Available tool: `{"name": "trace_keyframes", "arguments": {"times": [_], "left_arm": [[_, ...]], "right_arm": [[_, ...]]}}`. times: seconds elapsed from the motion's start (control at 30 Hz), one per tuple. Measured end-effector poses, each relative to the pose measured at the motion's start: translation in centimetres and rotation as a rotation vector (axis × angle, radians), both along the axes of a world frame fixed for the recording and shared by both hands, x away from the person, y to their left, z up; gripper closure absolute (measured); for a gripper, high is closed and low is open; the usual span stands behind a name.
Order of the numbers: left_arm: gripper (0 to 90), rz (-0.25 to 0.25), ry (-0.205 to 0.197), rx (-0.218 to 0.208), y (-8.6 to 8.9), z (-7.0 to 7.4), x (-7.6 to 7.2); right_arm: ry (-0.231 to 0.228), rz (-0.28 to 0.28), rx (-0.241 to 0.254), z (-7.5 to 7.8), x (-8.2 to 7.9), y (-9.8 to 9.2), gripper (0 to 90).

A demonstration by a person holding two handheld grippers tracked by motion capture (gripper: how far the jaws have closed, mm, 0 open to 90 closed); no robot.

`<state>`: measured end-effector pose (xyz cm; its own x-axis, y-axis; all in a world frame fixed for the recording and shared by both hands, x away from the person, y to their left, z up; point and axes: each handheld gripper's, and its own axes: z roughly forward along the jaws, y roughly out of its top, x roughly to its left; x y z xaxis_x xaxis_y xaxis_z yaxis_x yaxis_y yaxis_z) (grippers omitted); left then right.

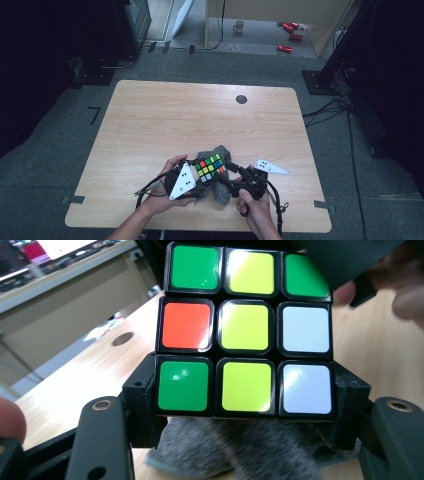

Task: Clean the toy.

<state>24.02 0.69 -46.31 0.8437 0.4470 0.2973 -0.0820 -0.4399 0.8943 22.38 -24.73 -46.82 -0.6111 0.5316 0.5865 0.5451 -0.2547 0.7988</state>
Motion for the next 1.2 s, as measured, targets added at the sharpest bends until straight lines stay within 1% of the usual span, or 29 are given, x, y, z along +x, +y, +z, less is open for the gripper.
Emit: {"name": "trace_keyframes", "arguments": {"times": [0.03, 0.07, 0.13, 0.17, 0.2, 0.27, 0.3, 0.33, 0.43, 0.47, 0.5, 0.53, 0.57, 0.6, 0.63, 0.67, 0.7, 0.73, 0.77, 0.8, 0.83, 0.87, 0.93, 0.97, 1.03, 1.07, 1.1, 1.13, 1.2], "left_arm": [[35.1, 0.007, 0.006, 0.0, 0.3, 0.0, 0.2], [35.1, 0.015, 0.008, 0.004, 0.6, -0.1, 0.4], [35.1, 0.037, 0.018, 0.006, 1.4, -0.1, 0.8], [35.1, 0.048, 0.024, 0.002, 1.7, -0.1, 1.0], [35.2, 0.058, 0.031, -0.003, 2.0, -0.2, 1.2], [35.1, 0.07, 0.042, -0.01, 2.6, -0.1, 1.5], [35.2, 0.074, 0.047, -0.014, 2.8, -0.1, 1.6], [35.1, 0.075, 0.054, -0.016, 3.0, -0.1, 1.6], [35.1, 0.081, 0.064, -0.026, 3.3, -0.1, 1.5], [35.1, 0.082, 0.07, -0.032, 3.3, -0.1, 1.4], [35.1, 0.082, 0.074, -0.035, 3.5, 0.0, 1.4], [35.1, 0.083, 0.079, -0.041, 3.6, 0.0, 1.4], [35.1, 0.083, 0.087, -0.049, 3.6, 0.1, 1.4], [35.1, 0.084, 0.091, -0.055, 3.7, 0.1, 1.4], [35.1, 0.083, 0.093, -0.059, 3.8, 0.2, 1.5], [35.1, 0.083, 0.102, -0.068, 3.9, 0.2, 1.5], [35.1, 0.081, 0.109, -0.076, 4.0, 0.3, 1.5], [35.1, 0.08, 0.114, -0.081, 4.1, 0.3, 1.5], [35.1, 0.08, 0.121, -0.083, 4.1, 0.3, 1.5], [35.1, 0.079, 0.128, -0.084, 4.1, 0.4, 1.6], [35.1, 0.076, 0.136, -0.083, 4.1, 0.3, 1.6], [35.1, 0.073, 0.141, -0.072, 4.0, 0.3, 1.7], [35.1, 0.065, 0.148, -0.052, 3.8, 0.1, 1.7], [35.1, 0.059, 0.152, -0.038, 3.6, 0.0, 1.7], [35.1, 0.047, 0.161, -0.021, 3.2, -0.3, 1.6], [35.1, 0.038, 0.164, -0.014, 2.9, -0.3, 1.5], [35.1, 0.027, 0.167, -0.002, 2.7, -0.3, 1.4], [35.1, 0.016, 0.167, 0.008, 2.4, -0.4, 1.2], [35.1, -0.001, 0.158, 0.037, 1.7, -0.5, 0.7]], "right_arm": [[-0.021, -0.014, -0.006, 0.0, 0.0, -0.3, 17.1], [-0.033, -0.042, -0.017, 0.0, 0.0, -0.6, 17.3], [-0.04, -0.075, -0.03, -0.3, 0.1, -1.2, 16.6], [-0.04, -0.091, -0.055, -0.4, 0.3, -1.4, 16.2], [-0.029, -0.108, -0.1, -0.6, 0.4, -1.4, 15.4], [-0.009, -0.127, -0.216, -1.1, 0.6, -0.8, 13.7], [-0.007, -0.123, -0.271, -1.4, 0.7, -0.3, 12.7], [-0.007, -0.108, -0.315, -1.6, 0.7, 0.2, 11.5], [-0.024, -0.064, -0.435, -2.2, 0.9, 2.2, 9.3], [-0.016, -0.058, -0.487, -2.5, 1.1, 2.8, 9.3], [-0.002, -0.067, -0.558, -2.9, 1.2, 3.5, 9.4], [-0.001, -0.072, -0.613, -3.4, 1.3, 4.1, 11.2], [-0.007, -0.07, -0.646, -3.8, 1.3, 4.5, 14.8], [-0.011, -0.077, -0.674, -4.2, 1.3, 4.8, 20.2], [-0.018, -0.094, -0.713, -4.4, 1.2, 5.0, 31.4], [-0.017, -0.103, -0.739, -4.6, 1.2, 5.2, 43.7], [-0.02, -0.109, -0.745, -4.7, 1.2, 5.1, 55.7], [-0.015, -0.107, -0.731, -4.7, 1.3, 4.8, 65.5], [-0.014, -0.119, -0.722, -4.7, 1.3, 4.4, 71.6], [-0.014, -0.136, -0.713, -4.6, 1.4, 4.1, 75.8], [-0.014, -0.156, -0.702, -4.5, 1.4, 3.7, 77.7], [-0.024, -0.173, -0.678, -4.1, 1.3, 3.2, 78.5], [-0.067, -0.209, -0.626, -3.0, 0.8, 2.5, 78.9], [-0.092, -0.212, -0.585, -2.2, 0.6, 2.2, 78.9], [-0.159, -0.194, -0.506, -0.7, -0.1, 2.0, 78.8], [-0.196, -0.182, -0.478, 0.1, -0.5, 2.0, 78.7], [-0.225, -0.18, -0.465, 0.7, -0.9, 2.1, 78.7], [-0.246, -0.184, -0.451, 1.3, -1.2, 2.3, 78.7], [-0.271, -0.168, -0.402, 2.1, -1.7, 2.5, 78.7]]}}
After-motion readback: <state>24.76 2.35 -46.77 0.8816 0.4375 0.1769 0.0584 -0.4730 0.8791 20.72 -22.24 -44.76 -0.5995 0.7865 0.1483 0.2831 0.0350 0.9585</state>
